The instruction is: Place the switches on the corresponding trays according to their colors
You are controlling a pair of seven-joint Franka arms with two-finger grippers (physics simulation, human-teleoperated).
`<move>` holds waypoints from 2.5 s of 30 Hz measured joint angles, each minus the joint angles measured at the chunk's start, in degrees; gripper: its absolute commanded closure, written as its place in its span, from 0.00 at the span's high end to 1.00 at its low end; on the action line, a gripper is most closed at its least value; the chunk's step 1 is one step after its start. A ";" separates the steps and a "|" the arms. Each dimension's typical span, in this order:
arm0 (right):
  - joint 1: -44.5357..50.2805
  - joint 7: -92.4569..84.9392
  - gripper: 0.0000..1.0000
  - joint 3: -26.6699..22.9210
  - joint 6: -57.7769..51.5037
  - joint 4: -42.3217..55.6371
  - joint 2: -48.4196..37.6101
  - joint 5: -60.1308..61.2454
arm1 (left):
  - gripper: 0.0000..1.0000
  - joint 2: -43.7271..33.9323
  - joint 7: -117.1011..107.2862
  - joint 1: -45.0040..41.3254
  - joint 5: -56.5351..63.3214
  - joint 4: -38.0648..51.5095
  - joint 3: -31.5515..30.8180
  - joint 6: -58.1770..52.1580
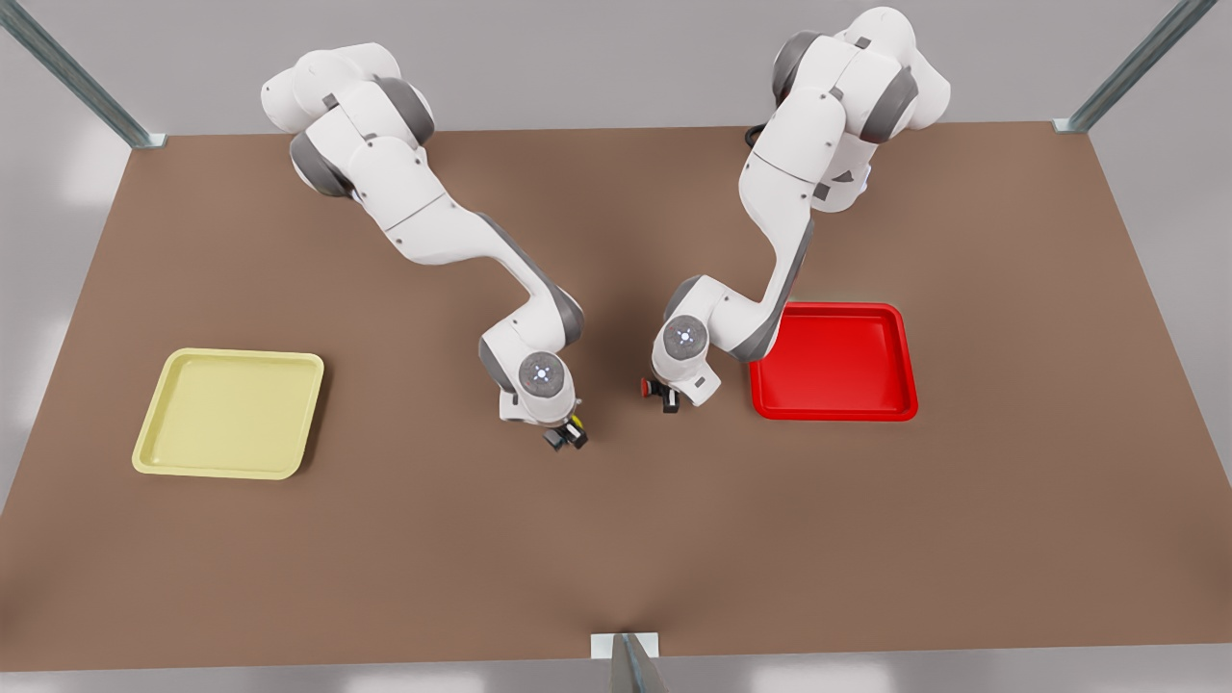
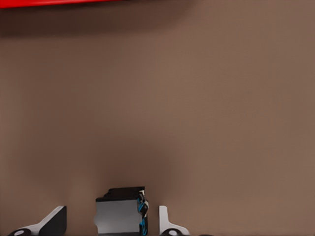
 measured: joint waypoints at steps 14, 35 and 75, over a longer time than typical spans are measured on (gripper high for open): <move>-0.28 -1.09 1.00 0.00 1.41 -1.90 -0.36 0.00 | 0.57 0.00 0.09 0.09 0.01 0.09 0.00 0.00; -1.67 -3.60 1.00 -0.09 4.13 -1.90 0.13 0.01 | 0.56 -1.14 2.37 0.18 -0.05 0.23 0.44 -1.31; -3.28 -4.66 0.61 1.23 3.16 -2.08 0.22 1.09 | 0.54 -18.15 53.47 0.23 -0.33 -26.87 25.23 -1.72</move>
